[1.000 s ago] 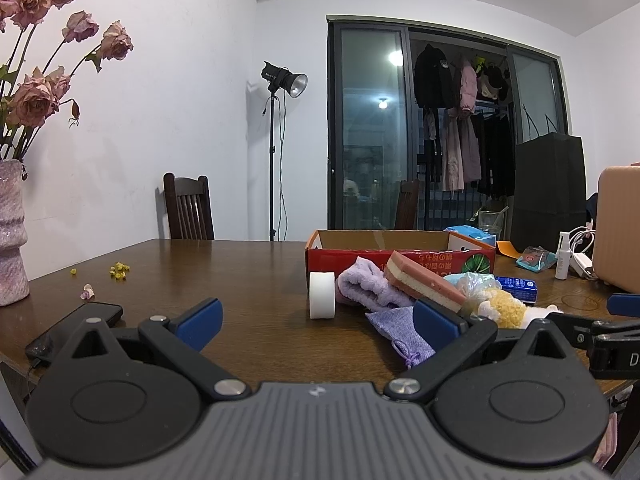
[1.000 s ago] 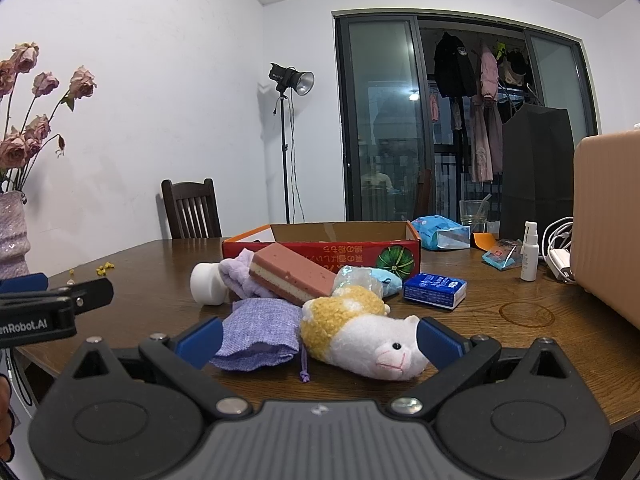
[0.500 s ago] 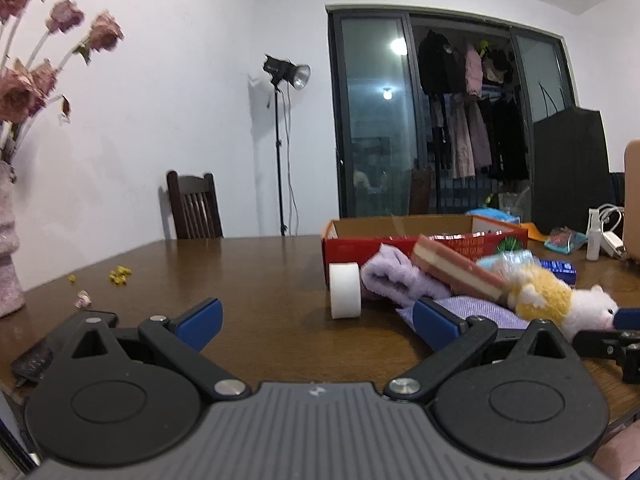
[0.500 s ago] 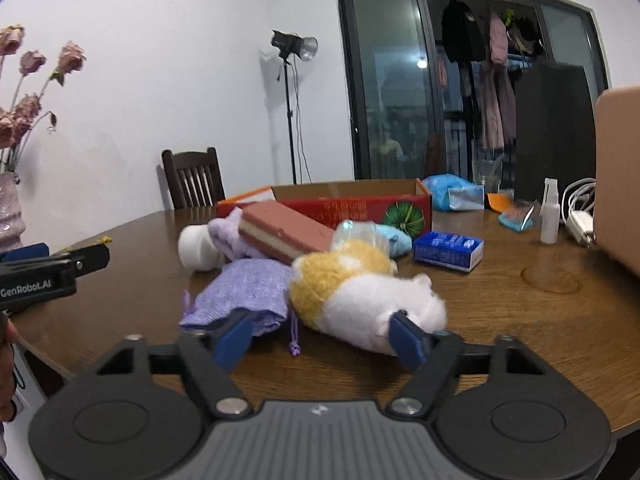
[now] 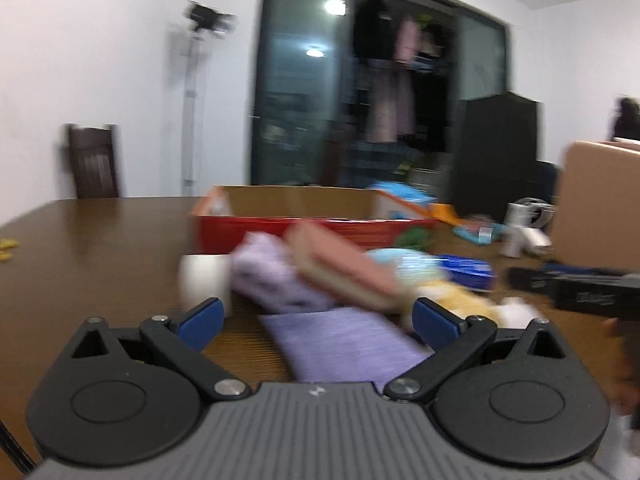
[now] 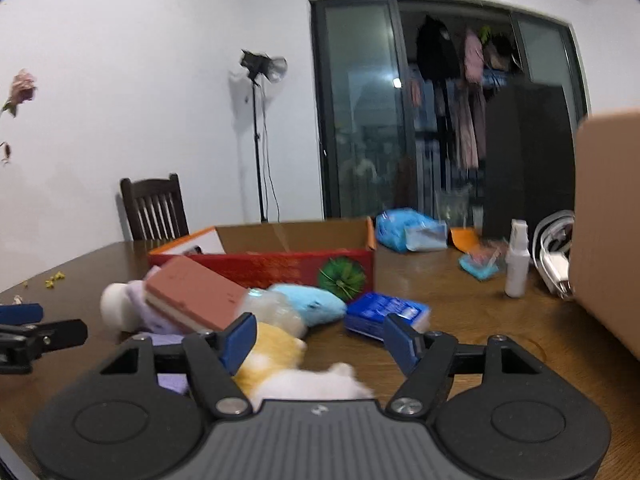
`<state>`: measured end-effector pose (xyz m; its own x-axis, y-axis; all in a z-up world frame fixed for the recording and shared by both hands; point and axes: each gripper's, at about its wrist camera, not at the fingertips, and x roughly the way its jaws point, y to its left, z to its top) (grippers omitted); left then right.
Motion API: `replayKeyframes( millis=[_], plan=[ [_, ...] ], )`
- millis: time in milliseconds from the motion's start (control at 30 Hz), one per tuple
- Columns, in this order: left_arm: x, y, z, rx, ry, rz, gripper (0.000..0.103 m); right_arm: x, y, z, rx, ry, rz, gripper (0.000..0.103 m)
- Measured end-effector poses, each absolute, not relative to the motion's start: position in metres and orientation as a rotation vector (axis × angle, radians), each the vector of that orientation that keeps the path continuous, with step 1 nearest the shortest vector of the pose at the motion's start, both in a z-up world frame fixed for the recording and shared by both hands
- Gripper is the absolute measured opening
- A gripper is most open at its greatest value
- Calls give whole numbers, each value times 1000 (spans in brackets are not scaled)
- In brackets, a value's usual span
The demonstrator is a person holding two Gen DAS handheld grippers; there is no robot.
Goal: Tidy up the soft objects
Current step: 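Reach the right tool to the white-and-yellow plush sheep and close on it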
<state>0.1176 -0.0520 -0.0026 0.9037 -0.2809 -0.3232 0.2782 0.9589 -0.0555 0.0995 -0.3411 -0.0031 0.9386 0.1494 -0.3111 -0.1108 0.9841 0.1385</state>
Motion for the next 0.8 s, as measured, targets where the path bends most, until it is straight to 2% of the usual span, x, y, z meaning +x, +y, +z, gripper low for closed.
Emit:
replayKeyframes(
  millis=[100, 167, 200, 267, 300, 400, 567, 667, 800],
  plan=[
    [119, -82, -4, 7, 345, -412, 90, 102, -361, -15, 198, 359, 172, 70],
    [120, -100, -8, 31, 361, -465, 76, 105, -368, -23, 231, 386, 188, 70],
    [123, -107, -11, 48, 376, -466, 73, 106, -369, -26, 244, 397, 203, 69],
    [132, -110, -19, 62, 430, -404, 59, 100, -369, -29, 282, 413, 267, 58],
    [136, -104, -21, 42, 455, -351, 57, 94, -368, -30, 303, 411, 301, 56],
    [135, -72, -19, -48, 442, -204, 57, 72, -349, -34, 338, 401, 449, 56],
    [110, -51, -5, -72, 349, -61, 70, 47, -312, -27, 268, 347, 674, 55],
    [90, -56, -3, -85, 339, -121, 71, 50, -320, -17, 244, 323, 539, 56],
    [75, -71, -11, -96, 379, -242, 71, 70, -331, -28, 228, 402, 330, 56]
  ],
)
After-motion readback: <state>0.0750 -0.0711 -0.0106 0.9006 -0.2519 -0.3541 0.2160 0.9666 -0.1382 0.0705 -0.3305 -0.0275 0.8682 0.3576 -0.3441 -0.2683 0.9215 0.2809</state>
